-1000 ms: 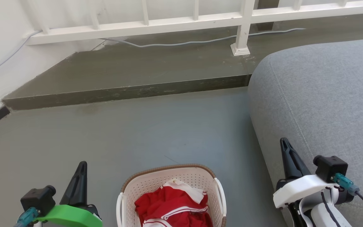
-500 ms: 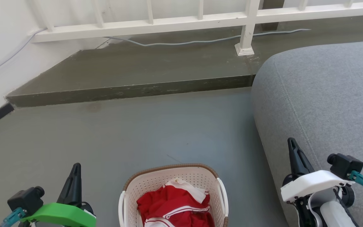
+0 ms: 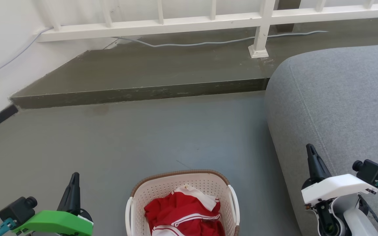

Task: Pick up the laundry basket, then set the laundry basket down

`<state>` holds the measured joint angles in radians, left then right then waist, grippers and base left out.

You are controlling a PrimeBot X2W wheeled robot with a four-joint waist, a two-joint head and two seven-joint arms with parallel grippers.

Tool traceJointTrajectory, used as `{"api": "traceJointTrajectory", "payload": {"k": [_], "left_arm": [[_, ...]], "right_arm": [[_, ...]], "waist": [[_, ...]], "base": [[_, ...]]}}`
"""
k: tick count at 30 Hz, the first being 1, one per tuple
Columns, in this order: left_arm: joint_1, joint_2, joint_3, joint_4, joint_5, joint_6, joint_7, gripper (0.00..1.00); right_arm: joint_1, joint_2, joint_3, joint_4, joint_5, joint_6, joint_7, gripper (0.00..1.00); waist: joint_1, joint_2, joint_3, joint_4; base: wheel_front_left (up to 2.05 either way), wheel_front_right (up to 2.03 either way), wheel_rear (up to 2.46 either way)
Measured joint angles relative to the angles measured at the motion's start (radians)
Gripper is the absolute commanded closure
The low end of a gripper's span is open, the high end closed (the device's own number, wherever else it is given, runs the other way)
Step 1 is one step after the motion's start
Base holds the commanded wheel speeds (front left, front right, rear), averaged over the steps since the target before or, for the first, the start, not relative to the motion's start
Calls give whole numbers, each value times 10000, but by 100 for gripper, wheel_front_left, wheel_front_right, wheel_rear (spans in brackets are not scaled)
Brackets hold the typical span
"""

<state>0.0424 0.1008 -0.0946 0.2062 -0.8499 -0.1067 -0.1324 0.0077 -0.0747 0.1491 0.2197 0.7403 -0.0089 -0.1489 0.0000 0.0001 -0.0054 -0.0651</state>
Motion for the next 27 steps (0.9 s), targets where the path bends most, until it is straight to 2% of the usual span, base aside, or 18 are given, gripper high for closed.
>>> {"api": "traceJointTrajectory", "payload": {"k": [27], "left_arm": [[-320, -232, 648, 290, -2907, -35, 909, 100]], "right_arm": [[-203, 33, -976, 219, 3476, 518, 909, 100]], "waist": [[0, 0, 32, 258]], "base": [[0, 0, 0]]}}
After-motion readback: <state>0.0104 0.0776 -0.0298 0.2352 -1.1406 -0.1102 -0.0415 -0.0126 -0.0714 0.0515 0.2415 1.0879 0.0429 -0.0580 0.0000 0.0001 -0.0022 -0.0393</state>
